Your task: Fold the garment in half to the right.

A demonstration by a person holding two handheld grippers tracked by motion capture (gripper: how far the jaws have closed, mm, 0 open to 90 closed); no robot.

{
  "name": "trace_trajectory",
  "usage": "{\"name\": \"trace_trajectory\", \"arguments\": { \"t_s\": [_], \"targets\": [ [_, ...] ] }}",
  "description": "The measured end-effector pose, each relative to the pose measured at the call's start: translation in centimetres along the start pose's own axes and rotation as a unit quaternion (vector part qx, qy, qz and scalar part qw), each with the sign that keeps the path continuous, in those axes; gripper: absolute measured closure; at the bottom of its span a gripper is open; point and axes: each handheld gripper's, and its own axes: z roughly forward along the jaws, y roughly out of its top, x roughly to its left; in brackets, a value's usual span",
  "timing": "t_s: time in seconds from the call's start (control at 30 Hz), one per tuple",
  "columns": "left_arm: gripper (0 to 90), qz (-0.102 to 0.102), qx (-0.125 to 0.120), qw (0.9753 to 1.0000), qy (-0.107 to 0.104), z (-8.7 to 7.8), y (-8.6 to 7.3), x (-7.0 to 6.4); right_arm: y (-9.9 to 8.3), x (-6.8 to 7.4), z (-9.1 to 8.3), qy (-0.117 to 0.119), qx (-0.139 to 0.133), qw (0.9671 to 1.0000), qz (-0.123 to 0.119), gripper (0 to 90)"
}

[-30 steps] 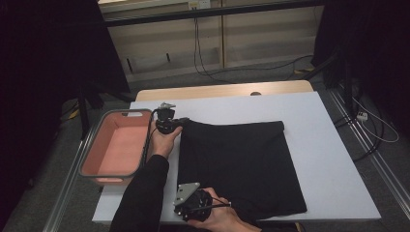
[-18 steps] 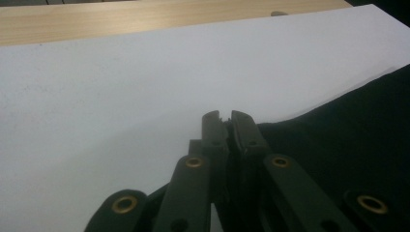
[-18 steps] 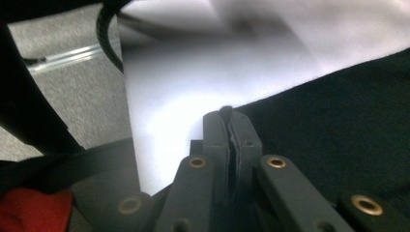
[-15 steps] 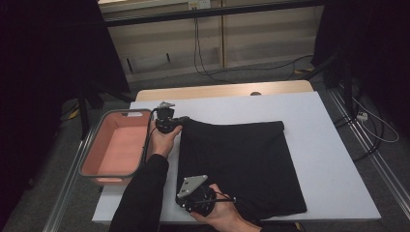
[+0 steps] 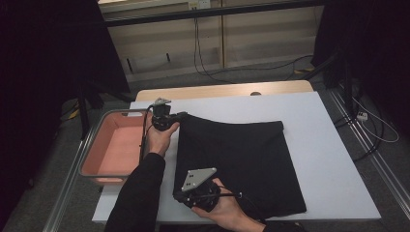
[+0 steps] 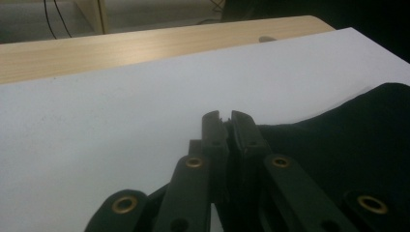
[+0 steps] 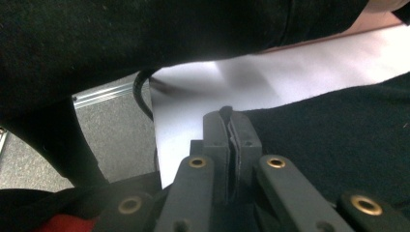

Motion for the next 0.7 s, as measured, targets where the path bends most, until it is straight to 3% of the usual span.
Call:
{"name": "trace_trajectory", "arguments": {
  "t_s": [0.7],
  "targets": [
    [85.5,-0.003,-0.027,0.9996,0.003,-1.9,1.1,0.6,2.2,0.1,-0.8,0.009,-0.041,0.9991,-0.01,87.3]
  ]
}}
